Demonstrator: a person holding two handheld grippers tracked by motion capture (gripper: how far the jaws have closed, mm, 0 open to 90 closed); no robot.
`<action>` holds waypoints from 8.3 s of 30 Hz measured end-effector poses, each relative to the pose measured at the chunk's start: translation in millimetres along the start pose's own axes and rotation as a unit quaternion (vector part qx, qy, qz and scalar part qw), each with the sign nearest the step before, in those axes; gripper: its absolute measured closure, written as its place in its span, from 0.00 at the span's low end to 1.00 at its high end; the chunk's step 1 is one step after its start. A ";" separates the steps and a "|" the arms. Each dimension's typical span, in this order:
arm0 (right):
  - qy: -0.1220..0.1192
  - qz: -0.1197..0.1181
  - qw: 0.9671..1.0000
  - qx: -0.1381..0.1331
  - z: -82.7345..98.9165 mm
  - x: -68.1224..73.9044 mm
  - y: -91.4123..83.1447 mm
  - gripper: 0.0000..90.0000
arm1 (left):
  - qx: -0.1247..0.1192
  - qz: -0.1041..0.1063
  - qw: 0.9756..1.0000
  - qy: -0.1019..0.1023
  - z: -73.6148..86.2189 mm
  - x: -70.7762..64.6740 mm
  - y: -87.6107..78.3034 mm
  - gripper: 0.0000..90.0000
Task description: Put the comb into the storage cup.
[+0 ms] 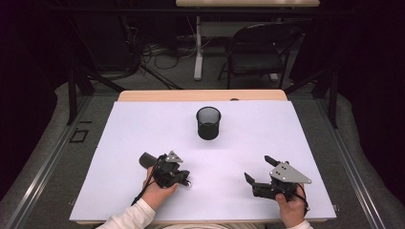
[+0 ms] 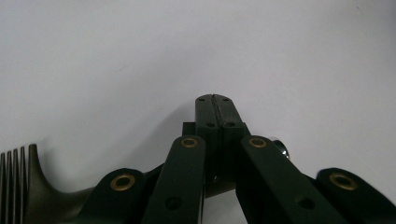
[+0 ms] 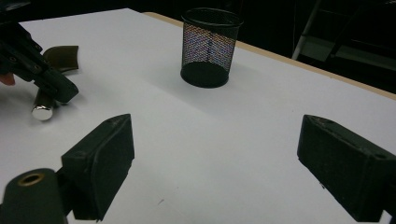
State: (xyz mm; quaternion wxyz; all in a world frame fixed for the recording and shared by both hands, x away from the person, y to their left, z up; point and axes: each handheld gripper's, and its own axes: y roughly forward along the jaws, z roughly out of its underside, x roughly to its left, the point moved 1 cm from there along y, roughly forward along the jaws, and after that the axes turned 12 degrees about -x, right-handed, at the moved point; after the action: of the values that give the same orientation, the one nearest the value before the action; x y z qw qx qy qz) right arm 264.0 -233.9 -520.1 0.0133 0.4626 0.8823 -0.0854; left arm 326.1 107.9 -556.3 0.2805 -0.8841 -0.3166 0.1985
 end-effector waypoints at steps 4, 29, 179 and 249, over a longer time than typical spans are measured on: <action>0.001 0.001 1.000 0.002 0.2 -0.1 -0.2 0.12 | 0.005 0.003 1.000 0.002 3.8 -0.7 -3.4 1.00; 0.000 -0.003 1.000 0.002 0.6 1.3 1.4 0.13 | 0.012 0.000 1.000 -0.014 24.5 4.1 -31.1 1.00; 0.017 -0.033 0.999 0.020 5.1 3.4 12.1 0.15 | 0.008 -0.062 0.995 -0.072 -11.3 36.4 -86.0 0.18; 0.004 -0.037 0.999 0.033 7.0 4.4 13.9 0.15 | 0.154 -0.070 0.985 -0.026 -2.0 37.3 -36.4 0.70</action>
State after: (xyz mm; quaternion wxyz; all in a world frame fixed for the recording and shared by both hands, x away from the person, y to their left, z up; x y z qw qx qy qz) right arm 272.5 -223.7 -529.4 -0.0091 0.4304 0.8955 -0.1130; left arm 337.7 155.6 -538.6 0.4181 -0.8005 -0.3508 0.2476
